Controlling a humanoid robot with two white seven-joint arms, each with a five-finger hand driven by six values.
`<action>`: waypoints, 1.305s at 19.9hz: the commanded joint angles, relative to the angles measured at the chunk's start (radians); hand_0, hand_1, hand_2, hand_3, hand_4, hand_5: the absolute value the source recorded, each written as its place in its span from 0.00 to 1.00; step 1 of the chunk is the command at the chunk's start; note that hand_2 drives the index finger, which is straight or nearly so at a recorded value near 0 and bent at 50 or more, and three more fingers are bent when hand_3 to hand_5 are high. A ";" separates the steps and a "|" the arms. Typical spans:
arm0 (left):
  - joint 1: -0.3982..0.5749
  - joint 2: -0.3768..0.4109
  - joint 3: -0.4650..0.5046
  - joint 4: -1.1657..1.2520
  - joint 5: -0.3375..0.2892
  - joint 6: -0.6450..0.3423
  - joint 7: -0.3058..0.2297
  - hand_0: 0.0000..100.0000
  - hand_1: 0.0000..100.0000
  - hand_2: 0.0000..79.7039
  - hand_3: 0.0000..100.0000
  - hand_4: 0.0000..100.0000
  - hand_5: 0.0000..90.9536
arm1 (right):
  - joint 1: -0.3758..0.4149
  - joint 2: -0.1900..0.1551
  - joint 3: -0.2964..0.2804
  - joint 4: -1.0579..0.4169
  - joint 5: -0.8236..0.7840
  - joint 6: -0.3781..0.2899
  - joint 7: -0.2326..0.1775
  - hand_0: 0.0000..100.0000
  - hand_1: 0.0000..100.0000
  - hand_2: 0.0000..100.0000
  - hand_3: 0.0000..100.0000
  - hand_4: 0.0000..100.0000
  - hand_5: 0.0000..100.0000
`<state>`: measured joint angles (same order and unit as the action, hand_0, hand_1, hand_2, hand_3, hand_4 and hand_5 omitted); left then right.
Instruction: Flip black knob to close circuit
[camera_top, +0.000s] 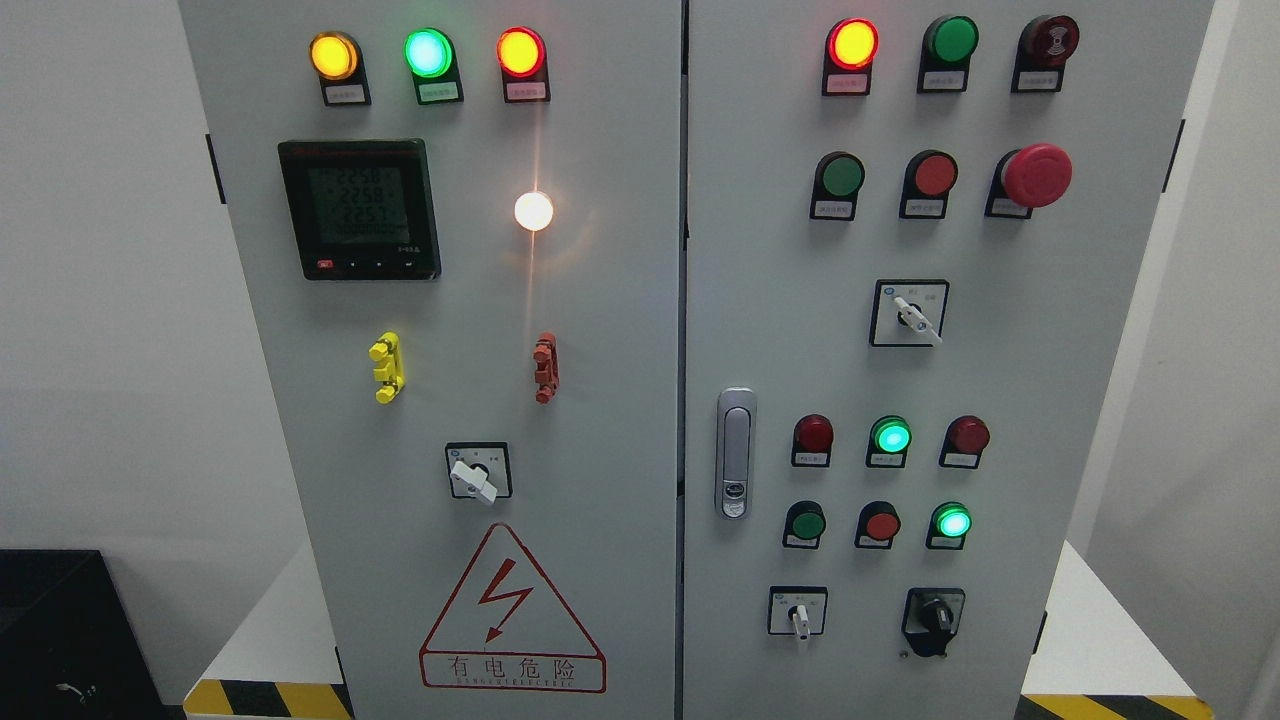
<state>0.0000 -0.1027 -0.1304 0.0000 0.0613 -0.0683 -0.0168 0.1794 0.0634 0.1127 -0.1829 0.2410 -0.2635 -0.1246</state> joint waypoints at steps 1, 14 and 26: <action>0.021 0.000 0.000 -0.023 0.000 -0.001 0.000 0.12 0.56 0.00 0.00 0.00 0.00 | 0.015 -0.037 0.018 -0.271 0.102 0.010 -0.038 0.00 0.07 0.61 0.80 0.71 0.70; 0.021 0.000 0.000 -0.023 0.000 -0.001 0.000 0.12 0.56 0.00 0.00 0.00 0.00 | 0.058 0.018 -0.265 -0.687 0.546 0.041 -0.056 0.00 0.08 0.78 0.93 0.81 0.85; 0.021 0.000 0.000 -0.023 0.000 -0.001 0.000 0.12 0.56 0.00 0.00 0.00 0.00 | 0.054 0.021 -0.265 -0.937 0.665 0.076 -0.061 0.00 0.08 0.82 0.97 0.85 0.88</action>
<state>0.0000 -0.1025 -0.1304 0.0000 0.0613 -0.0683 -0.0168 0.2345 0.0699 -0.0991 -0.8580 0.8303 -0.1934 -0.1794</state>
